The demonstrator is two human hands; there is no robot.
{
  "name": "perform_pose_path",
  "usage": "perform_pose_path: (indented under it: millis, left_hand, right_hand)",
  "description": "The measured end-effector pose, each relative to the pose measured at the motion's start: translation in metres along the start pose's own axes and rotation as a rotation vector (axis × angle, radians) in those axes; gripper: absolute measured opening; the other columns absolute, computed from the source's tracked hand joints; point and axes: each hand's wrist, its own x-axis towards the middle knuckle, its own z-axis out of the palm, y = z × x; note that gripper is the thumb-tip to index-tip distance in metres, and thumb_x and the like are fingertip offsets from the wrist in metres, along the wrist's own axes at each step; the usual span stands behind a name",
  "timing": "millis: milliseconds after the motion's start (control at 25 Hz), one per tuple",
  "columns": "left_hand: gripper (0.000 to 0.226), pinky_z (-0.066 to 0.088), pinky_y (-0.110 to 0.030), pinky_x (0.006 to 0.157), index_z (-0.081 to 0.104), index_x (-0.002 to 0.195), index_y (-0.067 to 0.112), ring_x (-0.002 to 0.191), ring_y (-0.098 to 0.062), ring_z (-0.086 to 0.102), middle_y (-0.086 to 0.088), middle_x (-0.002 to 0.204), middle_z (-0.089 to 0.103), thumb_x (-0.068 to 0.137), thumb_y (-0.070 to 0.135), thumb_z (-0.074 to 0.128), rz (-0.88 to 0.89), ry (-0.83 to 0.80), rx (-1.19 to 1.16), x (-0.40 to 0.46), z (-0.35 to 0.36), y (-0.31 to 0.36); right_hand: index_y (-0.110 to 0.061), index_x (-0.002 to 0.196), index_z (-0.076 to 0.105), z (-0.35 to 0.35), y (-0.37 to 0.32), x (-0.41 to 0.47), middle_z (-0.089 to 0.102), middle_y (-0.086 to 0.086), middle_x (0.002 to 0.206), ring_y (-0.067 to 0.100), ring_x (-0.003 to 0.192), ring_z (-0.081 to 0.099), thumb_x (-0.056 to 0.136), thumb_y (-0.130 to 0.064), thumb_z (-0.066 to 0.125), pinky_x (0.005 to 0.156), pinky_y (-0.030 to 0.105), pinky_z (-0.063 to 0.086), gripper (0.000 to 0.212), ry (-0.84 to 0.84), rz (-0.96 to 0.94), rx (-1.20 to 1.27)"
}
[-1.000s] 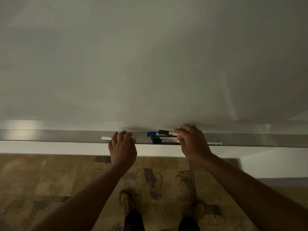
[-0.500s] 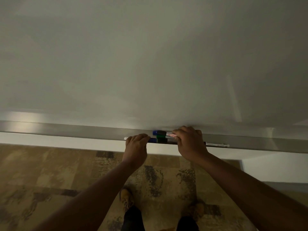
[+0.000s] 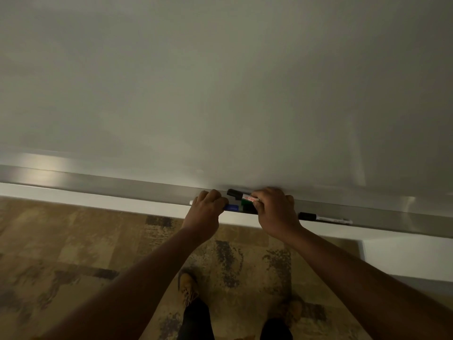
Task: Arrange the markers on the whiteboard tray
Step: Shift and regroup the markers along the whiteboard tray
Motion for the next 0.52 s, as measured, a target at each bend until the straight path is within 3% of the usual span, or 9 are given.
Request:
perform_pose_path:
  millis: [160, 320, 440, 520]
  left_hand:
    - [0.018, 0.047, -0.026, 0.075, 0.052, 0.107, 0.018, 0.091, -0.014, 0.049, -0.001, 0.105, 0.055, 0.094, 0.007, 0.057, -0.036, 0.186, -0.331, 0.000, -0.010, 0.005]
    - [0.035, 0.055, -0.020, 0.069, 0.043, 0.105, 0.027, 0.082, -0.012, 0.060, 0.002, 0.092, 0.058, 0.089, 0.006, 0.065, -0.237, 0.327, -0.696, -0.001, -0.011, 0.010]
    - [0.029, 0.056, -0.018, 0.067, 0.053, 0.098, 0.031, 0.080, -0.006, 0.063, 0.009, 0.090, 0.062, 0.086, 0.015, 0.074, -0.348, 0.253, -0.687, -0.003, -0.006, 0.000]
    - [0.025, 0.056, -0.020, 0.071, 0.061, 0.095, 0.026, 0.082, -0.005, 0.064, 0.009, 0.091, 0.065, 0.080, 0.016, 0.079, -0.328, 0.175, -0.612, -0.002, -0.002, -0.009]
  right_hand:
    - [-0.026, 0.108, 0.064, 0.003, -0.003, 0.002, 0.066, -0.001, 0.104, 0.026, 0.102, 0.054, 0.092, -0.019, 0.058, 0.079, 0.040, 0.035, 0.018, 0.024, -0.005, 0.042]
    - [-0.025, 0.112, 0.064, 0.005, -0.007, 0.001, 0.066, 0.001, 0.107, 0.027, 0.102, 0.055, 0.092, -0.020, 0.059, 0.083, 0.043, 0.042, 0.021, 0.007, -0.003, 0.060]
    - [-0.023, 0.113, 0.064, 0.006, -0.012, 0.003, 0.065, 0.002, 0.105, 0.028, 0.100, 0.056, 0.091, -0.019, 0.059, 0.083, 0.044, 0.045, 0.023, -0.005, -0.017, 0.056]
    - [-0.022, 0.113, 0.064, 0.007, -0.016, 0.005, 0.065, 0.002, 0.104, 0.027, 0.099, 0.056, 0.090, -0.018, 0.059, 0.081, 0.044, 0.047, 0.023, -0.007, -0.055, 0.038]
